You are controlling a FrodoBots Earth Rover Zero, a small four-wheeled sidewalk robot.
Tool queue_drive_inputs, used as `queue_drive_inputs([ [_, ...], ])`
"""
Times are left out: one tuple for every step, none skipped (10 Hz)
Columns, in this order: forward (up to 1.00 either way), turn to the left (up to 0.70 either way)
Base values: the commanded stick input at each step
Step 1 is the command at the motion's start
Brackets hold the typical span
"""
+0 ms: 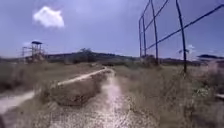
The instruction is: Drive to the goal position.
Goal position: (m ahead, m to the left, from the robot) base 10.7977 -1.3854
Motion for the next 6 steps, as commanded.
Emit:
queue_drive_inputs([
  [0.70, 0.00],
  [0.70, 0.00],
  [0.70, 0.00],
  [0.70, 0.00],
  [0.70, 0.00],
  [0.70, 0.00],
])
